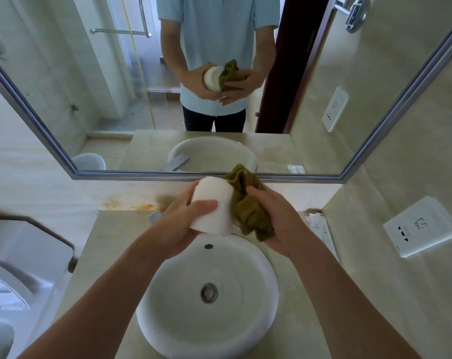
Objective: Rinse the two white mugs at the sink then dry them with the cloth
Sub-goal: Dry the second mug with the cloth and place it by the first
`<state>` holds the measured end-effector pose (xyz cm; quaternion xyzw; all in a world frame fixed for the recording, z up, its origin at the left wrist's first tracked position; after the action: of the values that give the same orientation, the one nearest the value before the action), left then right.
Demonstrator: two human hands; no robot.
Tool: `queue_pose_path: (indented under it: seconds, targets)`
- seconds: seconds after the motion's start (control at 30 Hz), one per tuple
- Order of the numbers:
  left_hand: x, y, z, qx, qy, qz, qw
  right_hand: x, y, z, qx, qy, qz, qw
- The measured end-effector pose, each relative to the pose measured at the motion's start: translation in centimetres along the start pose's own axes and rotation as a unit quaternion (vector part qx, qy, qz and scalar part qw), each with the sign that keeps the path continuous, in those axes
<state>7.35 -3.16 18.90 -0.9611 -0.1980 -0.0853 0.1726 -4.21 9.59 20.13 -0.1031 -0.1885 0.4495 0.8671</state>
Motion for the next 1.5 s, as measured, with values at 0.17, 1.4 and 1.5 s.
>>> queue_pose_path:
  seconds: [0.17, 1.4, 1.5]
  targets:
    - [-1.8, -0.1, 2.9, -0.004, 0.060, -0.052, 0.997, 0.7, 5.1, -4.6, 0.097, -0.006, -0.110, 0.989]
    - [-11.6, -10.2, 25.5, 0.100, 0.435, -0.088, 0.891, 7.6, 26.8, -22.0, 0.559, -0.021, -0.214, 0.800]
    - [-11.8, -9.9, 25.3, 0.103, 0.437, -0.087, 0.889, 5.7, 24.4, -18.5, 0.458, 0.032, -0.195, 0.866]
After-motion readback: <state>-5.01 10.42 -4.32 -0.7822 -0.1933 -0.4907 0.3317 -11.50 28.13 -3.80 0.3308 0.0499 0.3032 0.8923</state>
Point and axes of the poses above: each hand's wrist, its own x-axis away from the middle knuckle, its own y-axis out of the back of the hand, z = x × y, the point moved 8 cm from there along -x, towards the middle knuckle, and after that the axes turned 1 degree about -x, right-handed, at the moved point
